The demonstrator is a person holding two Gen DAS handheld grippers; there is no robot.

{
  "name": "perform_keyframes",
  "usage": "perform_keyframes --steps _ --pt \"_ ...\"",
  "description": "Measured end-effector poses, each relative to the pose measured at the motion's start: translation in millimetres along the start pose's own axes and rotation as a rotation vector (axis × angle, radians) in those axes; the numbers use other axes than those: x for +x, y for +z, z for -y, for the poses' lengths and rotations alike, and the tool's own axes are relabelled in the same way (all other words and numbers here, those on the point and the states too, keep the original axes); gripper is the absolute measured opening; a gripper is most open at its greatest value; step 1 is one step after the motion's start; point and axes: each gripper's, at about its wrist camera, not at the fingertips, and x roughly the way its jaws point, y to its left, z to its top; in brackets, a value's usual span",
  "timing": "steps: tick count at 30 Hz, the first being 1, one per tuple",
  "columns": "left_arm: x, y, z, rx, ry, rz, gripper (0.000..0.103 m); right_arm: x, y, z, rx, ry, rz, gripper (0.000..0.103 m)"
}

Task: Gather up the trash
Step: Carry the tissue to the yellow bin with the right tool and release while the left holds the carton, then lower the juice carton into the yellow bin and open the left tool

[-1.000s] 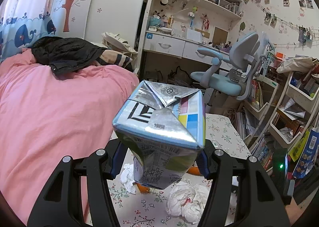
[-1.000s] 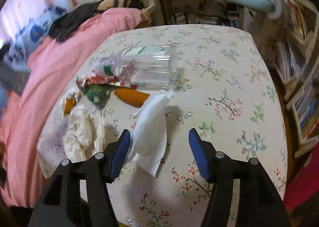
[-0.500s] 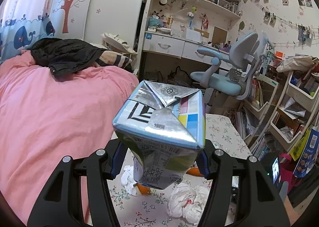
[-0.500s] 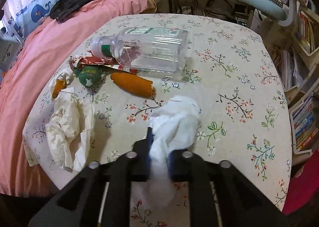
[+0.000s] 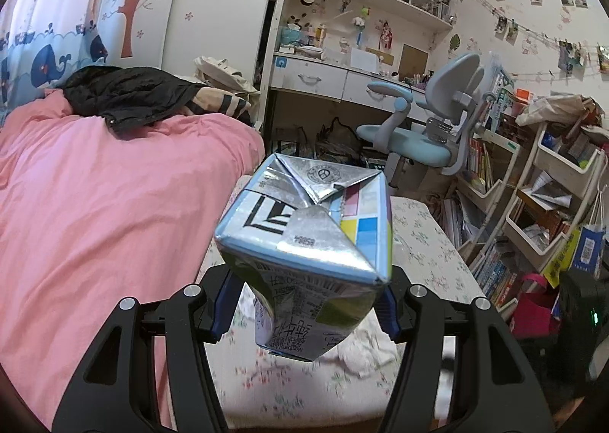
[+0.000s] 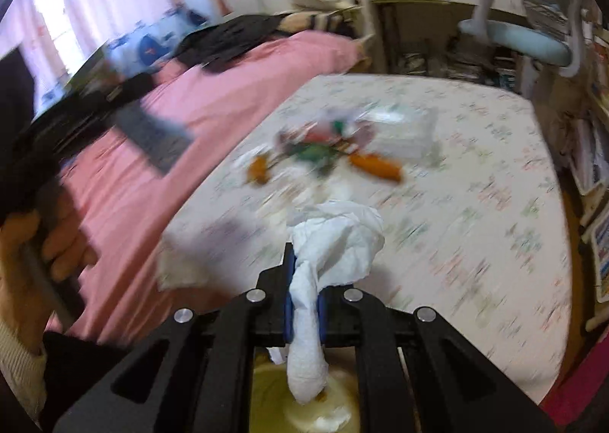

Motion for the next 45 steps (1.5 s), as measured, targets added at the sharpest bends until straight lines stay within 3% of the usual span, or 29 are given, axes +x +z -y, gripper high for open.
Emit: perform_keyframes --steps 5,12,13,15,16,17,22,27,30,35,40,45 --pt "-23.0 -23.2 6.8 0.015 -0.005 -0.021 0.057 19.2 -54.9 -39.3 -0.098 0.072 -0.201 0.01" --pt "-47.6 -53.3 13.4 0.022 -0.01 -0.058 0.057 64.9 -115.0 -69.7 -0.221 0.078 -0.477 0.013" --pt "-50.6 -57.3 14.1 0.025 -0.009 -0.064 0.057 72.0 -123.3 -72.3 -0.249 0.062 -0.517 0.017" --pt "-55.6 -64.9 15.7 0.027 -0.01 -0.074 0.057 77.5 -134.6 -74.3 -0.267 0.04 -0.557 0.033" --pt "-58.8 -70.7 17.0 0.03 -0.011 -0.085 0.057 79.0 -136.3 -73.8 -0.271 0.026 -0.561 0.049" --pt "-60.1 -73.9 18.1 0.035 -0.011 -0.09 0.057 78.9 -136.1 -71.9 -0.271 0.005 -0.553 0.057" --pt "-66.9 -91.2 25.5 0.062 -0.016 -0.123 0.057 69.8 -132.0 -54.2 -0.203 -0.05 -0.511 0.065" --pt "-68.2 -114.1 39.6 0.082 -0.042 -0.199 0.057 39.6 -110.5 -19.9 -0.036 -0.151 -0.331 0.069" --pt "-67.6 -131.7 52.9 0.117 -0.056 -0.249 0.057 12.2 -92.5 5.9 0.098 -0.206 -0.174 0.073" --pt "-68.1 -169.7 77.0 0.174 -0.08 -0.358 0.057 -19.3 -85.3 36.5 0.277 -0.19 -0.008 0.074" --pt "-65.4 -193.9 83.1 0.19 -0.092 -0.456 0.057 -26.7 -86.3 33.3 0.306 -0.183 0.046 0.074" --pt "-53.6 -221.0 85.8 0.205 -0.101 -0.628 0.058 -35.0 -81.0 37.8 0.301 -0.176 0.066 0.074"
